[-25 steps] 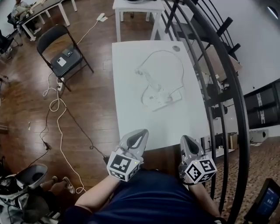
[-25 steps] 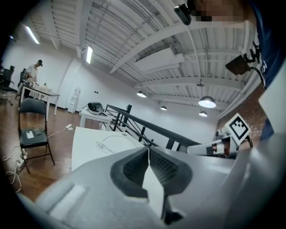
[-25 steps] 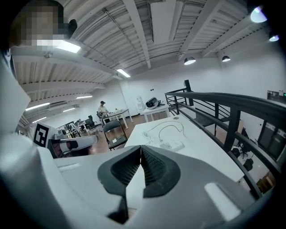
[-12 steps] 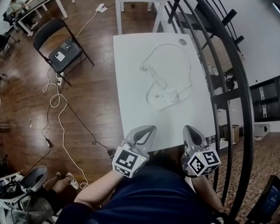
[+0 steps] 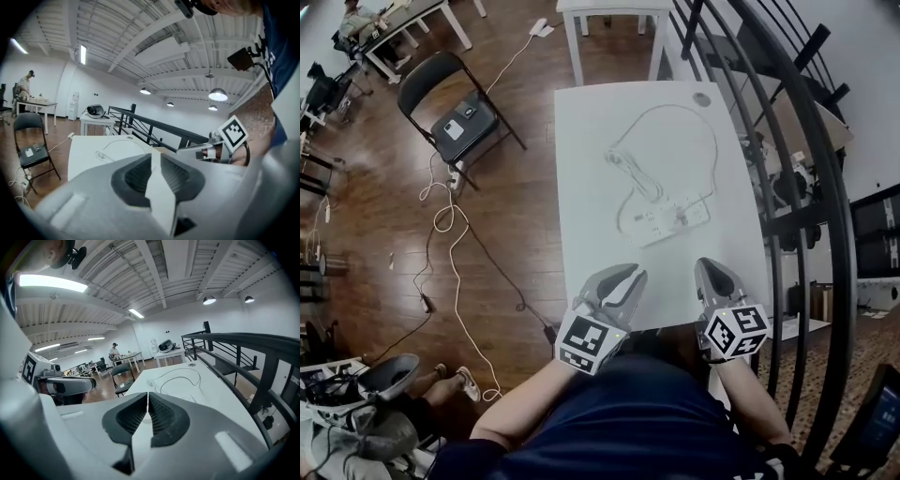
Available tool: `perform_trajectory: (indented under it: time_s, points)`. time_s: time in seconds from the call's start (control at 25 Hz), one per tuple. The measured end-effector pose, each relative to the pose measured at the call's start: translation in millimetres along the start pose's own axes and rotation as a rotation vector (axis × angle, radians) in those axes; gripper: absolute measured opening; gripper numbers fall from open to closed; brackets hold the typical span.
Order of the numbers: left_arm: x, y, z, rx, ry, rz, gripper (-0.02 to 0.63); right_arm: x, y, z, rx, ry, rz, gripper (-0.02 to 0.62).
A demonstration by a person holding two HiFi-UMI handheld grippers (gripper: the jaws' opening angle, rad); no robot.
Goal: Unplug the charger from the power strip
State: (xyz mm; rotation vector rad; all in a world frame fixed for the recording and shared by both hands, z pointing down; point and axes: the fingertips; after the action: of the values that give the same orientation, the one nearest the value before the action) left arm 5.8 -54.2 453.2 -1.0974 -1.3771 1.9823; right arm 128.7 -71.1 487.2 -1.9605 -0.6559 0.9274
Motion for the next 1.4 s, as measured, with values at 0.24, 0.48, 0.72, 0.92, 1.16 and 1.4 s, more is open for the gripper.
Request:
perform_trajectory:
  time_s: [0.24, 0.48, 0.72, 0.92, 1.16, 1.4]
  points:
    - [-37, -28, 7, -0.019, 0.047, 0.075, 0.146, -33, -11, -21, 0.014, 0.005, 0.041, 0.091]
    - [-84, -58, 20, -0.096, 0.082, 0.155, 0.146, -72, -28, -42, 0.039, -0.047, 0.115, 0.188]
    - [-119, -101, 29, -0.226, 0.076, 0.262, 0.176, -115, -47, -68, 0.127, -0.112, 0.226, 0.238]
    - [-140, -126, 37, -0.327, 0.081, 0.316, 0.224, -145, -62, -76, 0.174, -0.129, 0.320, 0.242]
    - [-153, -134, 41, -0.365, 0.064, 0.342, 0.224, -159, -73, -87, 0.264, -0.181, 0.400, 0.206]
    - [-148, -143, 40, -0.364, 0.062, 0.341, 0.224, -156, -81, -81, 0.271, -0.174, 0.401, 0.147]
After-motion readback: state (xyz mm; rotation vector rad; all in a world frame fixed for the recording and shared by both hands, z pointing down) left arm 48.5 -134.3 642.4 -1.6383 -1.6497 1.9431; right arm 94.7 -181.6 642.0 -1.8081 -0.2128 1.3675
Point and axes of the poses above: the fingertips, and each gripper's own axes: x backward along the fingers, z to its left, y out of its top, and after that the axes turned 10 degrees about y, right-handed
